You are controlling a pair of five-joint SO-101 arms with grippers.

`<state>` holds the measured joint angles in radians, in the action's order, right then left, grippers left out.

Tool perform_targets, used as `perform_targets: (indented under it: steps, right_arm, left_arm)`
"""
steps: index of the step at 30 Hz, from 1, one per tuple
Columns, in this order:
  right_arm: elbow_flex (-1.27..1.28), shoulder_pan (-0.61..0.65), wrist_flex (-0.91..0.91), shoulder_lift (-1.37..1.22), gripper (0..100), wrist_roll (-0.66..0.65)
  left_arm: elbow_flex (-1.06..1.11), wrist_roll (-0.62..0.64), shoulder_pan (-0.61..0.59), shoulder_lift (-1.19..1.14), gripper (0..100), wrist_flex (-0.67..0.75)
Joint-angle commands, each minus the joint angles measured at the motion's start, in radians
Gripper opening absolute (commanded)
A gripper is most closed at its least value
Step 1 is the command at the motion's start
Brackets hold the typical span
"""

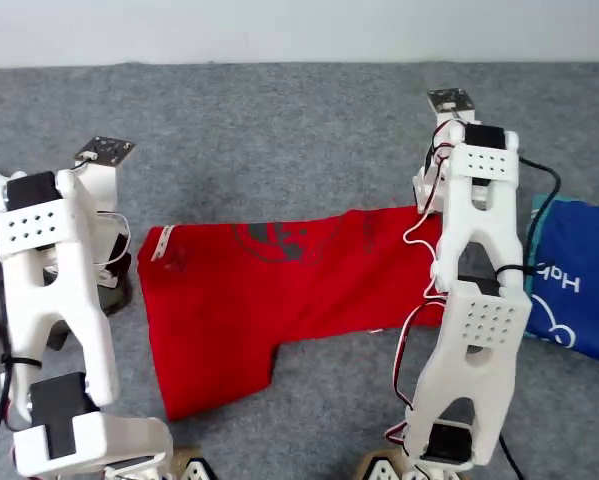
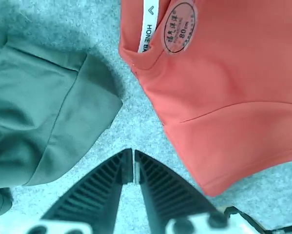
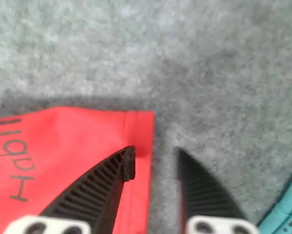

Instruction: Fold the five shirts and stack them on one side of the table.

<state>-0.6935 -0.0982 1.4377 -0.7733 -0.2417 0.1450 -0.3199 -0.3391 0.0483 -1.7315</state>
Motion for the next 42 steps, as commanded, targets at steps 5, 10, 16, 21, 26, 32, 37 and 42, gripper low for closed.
perform_targets:
  steps: [5, 10, 16, 21, 26, 32, 37, 42]
  right_arm:
    - [-0.078, -0.024, -0.007, 0.041, 19.4, -0.014]
    - [-0.086, 0.030, 0.110, 0.102, 9.5, -0.014]
    - [-0.084, 0.114, 0.159, 0.087, 1.4, -0.014]
    - [-0.084, 0.097, 0.031, -0.035, 0.9, -0.078]
    - [-0.086, 0.002, -0.087, -0.082, 0.9, -0.098]
    - [-0.094, 0.012, 0.058, 0.001, 0.9, -0.098]
    - [-0.095, 0.107, 0.239, 0.130, 0.9, -0.100]
    - [-0.083, 0.228, 0.361, 0.234, 0.9, -0.100]
  left_arm:
    - [-0.010, -0.002, 0.006, 0.051, 2, -0.011]
    - [-0.010, -0.002, 0.006, 0.051, 2, -0.011]
    - [-0.010, -0.002, 0.006, 0.051, 2, -0.012]
    - [-0.008, -0.002, 0.006, 0.051, 2, -0.012]
    - [-0.012, -0.002, 0.006, 0.052, 2, -0.014]
    - [-0.012, 0.000, 0.020, 0.117, 2, -0.011]
    - [-0.007, 0.000, 0.017, 0.281, 2, -0.014]
    - [-0.005, -0.005, -0.146, 0.348, 2, -0.014]
